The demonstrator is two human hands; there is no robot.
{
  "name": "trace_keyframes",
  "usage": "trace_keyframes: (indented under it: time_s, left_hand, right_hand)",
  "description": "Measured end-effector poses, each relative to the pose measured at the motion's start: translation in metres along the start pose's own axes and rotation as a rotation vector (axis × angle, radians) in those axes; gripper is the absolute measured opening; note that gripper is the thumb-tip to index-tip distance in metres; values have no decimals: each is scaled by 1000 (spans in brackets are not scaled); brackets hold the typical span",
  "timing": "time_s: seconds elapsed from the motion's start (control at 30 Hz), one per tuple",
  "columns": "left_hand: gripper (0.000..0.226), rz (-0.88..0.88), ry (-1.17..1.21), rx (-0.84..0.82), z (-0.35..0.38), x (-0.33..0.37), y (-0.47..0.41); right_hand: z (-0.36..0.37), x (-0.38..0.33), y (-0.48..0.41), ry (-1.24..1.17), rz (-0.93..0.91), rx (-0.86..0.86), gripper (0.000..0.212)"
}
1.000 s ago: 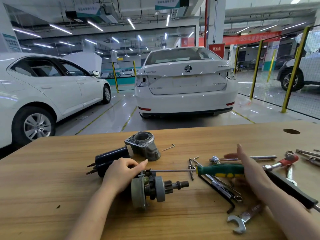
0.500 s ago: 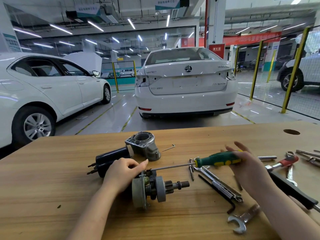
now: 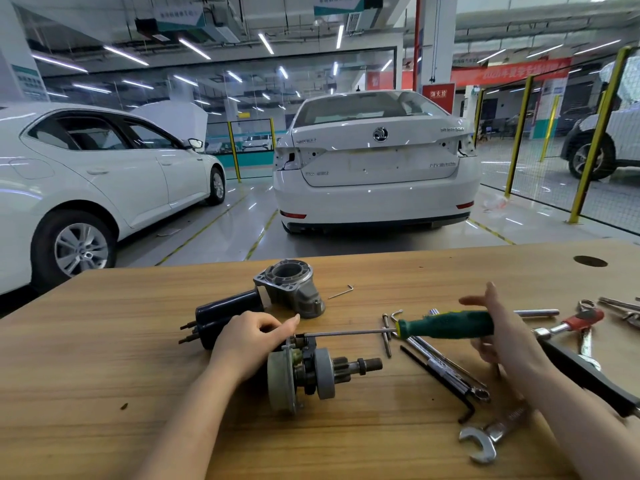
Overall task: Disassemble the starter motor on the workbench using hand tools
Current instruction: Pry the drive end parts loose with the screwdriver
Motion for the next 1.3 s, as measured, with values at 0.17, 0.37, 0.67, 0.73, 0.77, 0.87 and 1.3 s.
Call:
trace_keyframes:
  time_s: [0.17, 0.37, 0.67, 0.73, 0.77, 0.87, 1.3]
  left_hand:
    - [37, -3, -7, -6, 0, 0, 0]
    - [34, -7, -6, -9, -1, 1, 0]
    - [33, -2, -14, 7, -2, 3, 1]
    - [35, -5, -17, 3, -2, 3, 1]
    - [35, -6, -18, 2, -2, 3, 2]
    - [33, -8, -17, 4, -2, 3, 2]
    - [34, -7, -22, -2, -2, 1, 2]
  right_hand:
    - [-3, -3, 0, 154, -89, 69, 44]
    - [2, -4, 5, 176, -182, 74, 35]
    - [14, -3, 7, -850, 224, -136, 40]
    - [11, 2, 6, -576, 251, -75, 48]
    - [7, 2, 5, -347, 223, -26, 54]
    - [-1, -1, 3, 263, 57, 53, 64]
    - [8, 2, -1, -675, 253, -220, 24]
Point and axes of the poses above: each hand's wrist, its own y-axis away from the middle knuckle, its own z-axis out of the palm, x = y × z, the point moved 4 cm from there along -y, towards the middle knuckle, and after that the axes turned 6 degrees about z, right-handed, at the moved point
